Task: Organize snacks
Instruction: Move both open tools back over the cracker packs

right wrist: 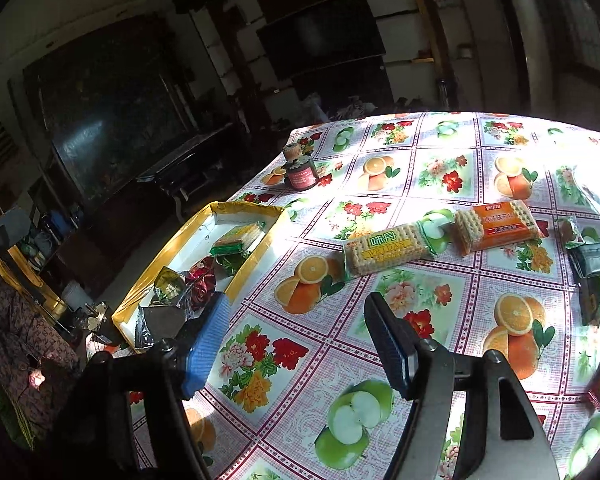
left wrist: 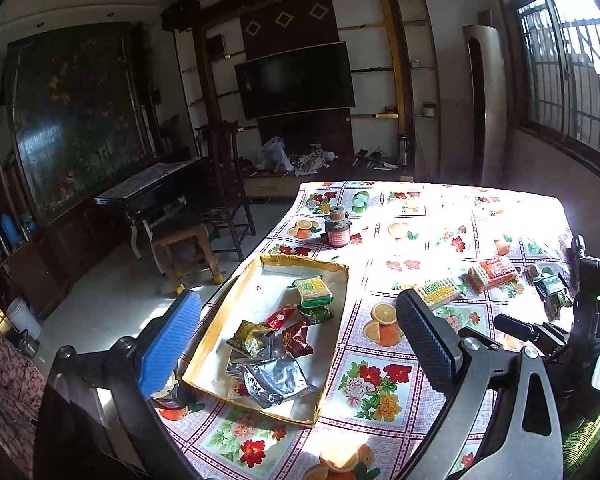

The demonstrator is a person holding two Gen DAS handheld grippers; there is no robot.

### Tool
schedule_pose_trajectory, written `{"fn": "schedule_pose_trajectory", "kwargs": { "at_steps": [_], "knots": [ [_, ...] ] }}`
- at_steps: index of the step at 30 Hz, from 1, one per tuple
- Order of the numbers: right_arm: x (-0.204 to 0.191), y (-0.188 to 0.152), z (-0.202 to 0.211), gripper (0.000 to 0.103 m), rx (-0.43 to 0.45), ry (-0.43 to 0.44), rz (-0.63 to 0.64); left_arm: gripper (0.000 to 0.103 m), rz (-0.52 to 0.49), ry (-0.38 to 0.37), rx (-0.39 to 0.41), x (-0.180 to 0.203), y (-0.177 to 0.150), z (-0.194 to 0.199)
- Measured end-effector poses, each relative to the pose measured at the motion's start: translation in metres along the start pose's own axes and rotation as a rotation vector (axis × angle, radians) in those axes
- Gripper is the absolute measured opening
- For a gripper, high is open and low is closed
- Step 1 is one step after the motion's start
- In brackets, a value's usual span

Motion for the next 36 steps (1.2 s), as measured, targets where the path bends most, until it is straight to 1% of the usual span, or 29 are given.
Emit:
{"fn": "schedule_pose_trajectory", "kwargs": {
  "at_steps": [14, 16, 18, 22, 27, 28, 30, 31, 32, 33, 34, 35, 36],
  "knots": [
    [0.056, -0.019, 0.025, 0.072, 0.008, -0.067, -0.093, 0.102, -0.057, -0.029, -0.001, 0.036, 0.001, 0.004],
    [0.064, -0.021, 0.028, 0.072, 0.008, -0.078, -0.105, 0.103, -0.064, -0.036, -0.007, 0.041, 0.001, 0.001],
    [0.074, -0.023, 0.028, 0.072, 0.007, -0.092, -0.119, 0.103, -0.067, -0.060, -0.032, 0.048, -0.001, -0.007],
    [0.101, -0.027, 0.025, 0.073, -0.005, -0.138, -0.152, 0.103, -0.099, -0.118, -0.135, 0.066, -0.014, -0.049],
    [0.135, -0.020, 0.014, 0.073, -0.021, -0.190, -0.186, 0.103, -0.180, -0.150, -0.247, 0.104, -0.028, -0.112],
    [0.141, -0.015, 0.010, 0.073, -0.026, -0.193, -0.196, 0.103, -0.200, -0.183, -0.254, 0.116, -0.027, -0.123],
    [0.151, -0.004, -0.002, 0.073, -0.033, -0.205, -0.201, 0.103, -0.250, -0.205, -0.265, 0.138, -0.025, -0.143],
    [0.156, 0.001, -0.010, 0.074, -0.047, -0.207, -0.210, 0.103, -0.285, -0.235, -0.256, 0.150, -0.023, -0.151],
    [0.161, 0.005, -0.019, 0.074, -0.061, -0.197, -0.231, 0.103, -0.319, -0.253, -0.252, 0.161, -0.022, -0.160],
    [0.165, 0.010, -0.028, 0.074, -0.072, -0.169, -0.260, 0.103, -0.353, -0.248, -0.255, 0.170, -0.021, -0.169],
    [0.167, 0.013, -0.037, 0.074, -0.082, -0.139, -0.287, 0.103, -0.387, -0.267, -0.259, 0.179, -0.019, -0.178],
    [0.170, 0.017, -0.046, 0.074, -0.092, -0.131, -0.304, 0.103, -0.412, -0.304, -0.258, 0.187, -0.018, -0.185],
    [0.172, 0.020, -0.054, 0.074, -0.103, -0.147, -0.312, 0.103, -0.428, -0.303, -0.258, 0.192, -0.017, -0.192]
  ]
}}
Point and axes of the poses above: each gripper's, at about its wrist camera, not at the fingertips, and z roughly against the way its jaws point, x to its right, y to its top, the point moved 5 cm from there along -z, roughly the way its jaws point
